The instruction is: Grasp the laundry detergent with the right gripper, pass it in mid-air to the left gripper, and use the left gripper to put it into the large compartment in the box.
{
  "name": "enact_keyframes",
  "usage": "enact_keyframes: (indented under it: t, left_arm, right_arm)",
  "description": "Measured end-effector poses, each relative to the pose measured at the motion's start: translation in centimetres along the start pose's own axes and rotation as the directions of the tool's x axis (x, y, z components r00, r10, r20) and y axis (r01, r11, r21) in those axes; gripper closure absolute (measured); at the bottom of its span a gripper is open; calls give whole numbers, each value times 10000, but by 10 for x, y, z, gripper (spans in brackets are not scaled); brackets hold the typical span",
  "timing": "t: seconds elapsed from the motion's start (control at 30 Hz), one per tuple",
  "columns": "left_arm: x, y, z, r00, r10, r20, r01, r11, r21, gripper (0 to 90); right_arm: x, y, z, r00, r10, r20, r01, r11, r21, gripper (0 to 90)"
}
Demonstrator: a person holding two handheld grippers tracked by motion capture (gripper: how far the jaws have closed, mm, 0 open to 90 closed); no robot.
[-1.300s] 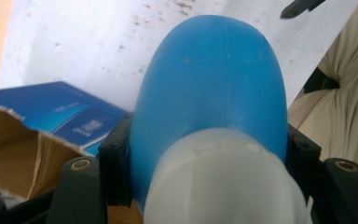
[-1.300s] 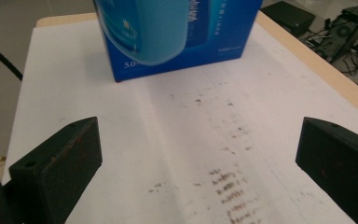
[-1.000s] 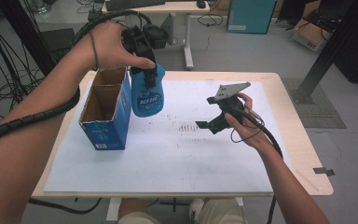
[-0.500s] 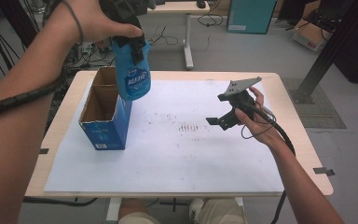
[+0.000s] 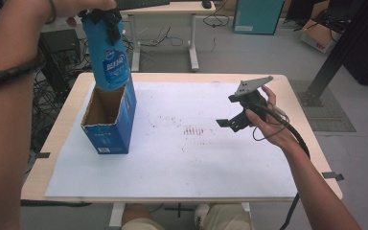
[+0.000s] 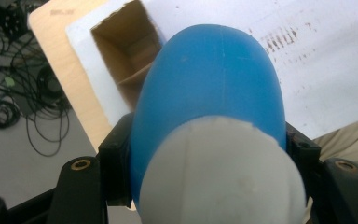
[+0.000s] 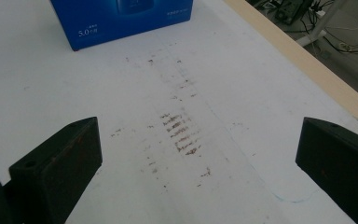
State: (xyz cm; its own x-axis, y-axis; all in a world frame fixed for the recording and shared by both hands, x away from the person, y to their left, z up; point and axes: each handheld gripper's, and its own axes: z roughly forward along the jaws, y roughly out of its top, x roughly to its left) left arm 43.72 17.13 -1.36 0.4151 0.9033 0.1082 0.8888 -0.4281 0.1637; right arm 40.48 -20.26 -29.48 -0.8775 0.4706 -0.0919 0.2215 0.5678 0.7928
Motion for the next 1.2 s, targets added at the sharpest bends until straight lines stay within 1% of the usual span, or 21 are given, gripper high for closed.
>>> enact_keyframes:
  t: [0.03, 0.07, 0.1, 0.13, 0.17, 0.2, 0.27, 0.3, 0.33, 0.43, 0.53, 0.63, 0.67, 0.73, 0.97, 1.03, 1.1, 1.13, 1.2]
  left_arm:
    - [3, 0, -1, 9999, -144, -7, 144, 9999, 20, 369]
    - [5, -1, -1, 9998, -204, -52, 205, 9998, 29, 369]
    - [8, -1, -2, 9993, -377, -54, 377, 9993, 19, 369]
    - [11, -1, -2, 9982, -592, -34, 592, 9982, 6, 369]
    - [13, -1, -2, 9974, -724, -49, 724, 9974, -13, 369]
    - [15, -2, -2, 9961, -882, -69, 882, 9961, 1, 369]
    - [19, -2, -1, 9934, -1148, -63, 1148, 9934, 22, 369]
    - [22, -2, 0, 9916, -1291, -80, 1290, 9916, -38, 369]
    - [24, -3, 0, 9894, -1451, -75, 1451, 9894, 20, 369]
    - [29, -4, 1, 9849, -1722, -149, 1722, 9851, -10, 369]
    - [33, -5, 3, 9777, -2087, -252, 2087, 9780, -34, 369]
    - [37, -6, 5, 9702, -2403, -314, 2403, 9707, -19, 369]
    - [39, -7, 6, 9658, -2578, -286, 2580, 9662, 12, 369]
    - [42, -9, 8, 9601, -2786, -253, 2785, 9604, -73, 369]
    - [49, -12, 16, 9457, -3243, -202, 3243, 9459, -35, 369]
    - [50, -13, 18, 9412, -3373, -180, 3375, 9413, 67, 369]
    - [52, -13, 21, 9378, -3468, -173, 3469, 9379, -9, 369]
    - [53, -14, 23, 9345, -3558, -135, 3559, 9345, 13, 370]
    - [54, -14, 26, 9303, -3666, -83, 3666, 9304, -10, 370]
  right_arm:
    - [0, 0, -1, 10000, -9, 14, 9, 10000, 18, 3]
    - [-1, 0, -1, 10000, -69, 31, 69, 10000, -17, 2]
    - [-1, 0, -2, 10000, -26, 34, 25, 10000, 83, 3]
    - [-2, 0, -3, 10000, -30, 51, 29, 10000, 75, 2]
    - [-2, 0, -3, 10000, -51, 46, 51, 10000, 85, 3]
    - [-3, 1, -4, 9999, -118, 17, 118, 9999, 97, 3]
    - [-3, 1, -5, 9999, -61, 86, 61, 9999, 89, 2]
    - [-4, 1, -6, 9999, -127, 70, 126, 9998, 120, 2]
    - [-3, 1, -7, 9999, -61, 126, 59, 9999, 104, 3]
    - [-4, 0, -8, 9999, -111, 129, 110, 9999, 97, 3]
    - [-4, -1, -8, 9998, -72, 189, 69, 9999, 146, 3]
    - [-3, -1, -8, 9998, -116, 144, 114, 9998, 158, 3]
    - [-2, -1, -8, 9998, -99, 154, 97, 9999, 119, 3]
    - [-2, -1, -8, 9998, -128, 144, 126, 9998, 156, 3]
    - [-2, -2, -10, 9997, -182, 175, 178, 9996, 241, 3]
    - [-2, -2, -10, 9996, -208, 190, 203, 9995, 235, 3]
    - [-1, -2, -10, 9996, -161, 232, 155, 9996, 250, 3]
    - [-1, -2, -10, 9995, -207, 221, 202, 9995, 263, 3]
    - [-1, -2, -9, 9995, -231, 225, 226, 9995, 231, 3]
